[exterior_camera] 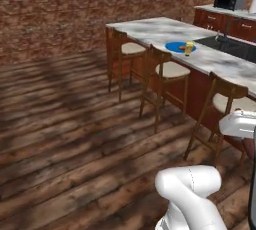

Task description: Move the hot dog bun to the plate on the dining table and place the condiment next to that plate. Then navigate to the fridge and take the sausage and place it on the plate as well.

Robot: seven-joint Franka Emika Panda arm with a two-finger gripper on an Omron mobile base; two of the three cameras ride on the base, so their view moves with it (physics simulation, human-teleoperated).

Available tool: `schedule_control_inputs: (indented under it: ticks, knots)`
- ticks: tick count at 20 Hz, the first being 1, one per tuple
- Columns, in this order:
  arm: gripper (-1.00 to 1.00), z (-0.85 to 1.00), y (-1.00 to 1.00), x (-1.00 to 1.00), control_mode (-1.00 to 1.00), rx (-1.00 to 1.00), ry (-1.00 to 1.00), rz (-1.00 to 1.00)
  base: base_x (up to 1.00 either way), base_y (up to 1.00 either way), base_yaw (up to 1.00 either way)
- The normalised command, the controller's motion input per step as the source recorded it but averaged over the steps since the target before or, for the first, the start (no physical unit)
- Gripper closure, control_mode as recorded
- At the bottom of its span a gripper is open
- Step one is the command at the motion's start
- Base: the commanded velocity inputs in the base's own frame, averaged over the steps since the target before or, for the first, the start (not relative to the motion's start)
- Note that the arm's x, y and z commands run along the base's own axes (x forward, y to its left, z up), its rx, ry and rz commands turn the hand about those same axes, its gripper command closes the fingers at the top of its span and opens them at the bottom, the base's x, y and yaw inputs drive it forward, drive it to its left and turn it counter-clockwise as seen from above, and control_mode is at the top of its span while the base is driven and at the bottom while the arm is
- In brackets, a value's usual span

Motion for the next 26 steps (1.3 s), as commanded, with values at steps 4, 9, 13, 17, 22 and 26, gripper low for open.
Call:
schedule_control_inputs:
  ticks: [4, 9, 13, 17, 22, 26]
  knots:
    - [1.00, 0.00, 0.00, 0.00, 1.00, 0.00, 0.00, 0.00, 1.00, 0.68, -0.36]
    - [1.00, 0.00, 0.00, 0.00, 1.00, 0.00, 0.00, 0.00, 1.00, 0.67, -0.38]
    - [1.00, 0.00, 0.00, 0.00, 1.00, 0.00, 0.00, 0.00, 1.00, 0.70, -0.41]
    - [1.00, 0.00, 0.00, 0.00, 1.00, 0.00, 0.00, 0.00, 1.00, 0.76, -0.42]
    - [1.00, 0.00, 0.00, 0.00, 1.00, 0.00, 0.00, 0.00, 1.00, 0.70, -0.40]
    - [1.00, 0.00, 0.00, 0.00, 1.00, 0.00, 0.00, 0.00, 1.00, 0.57, -0.39]
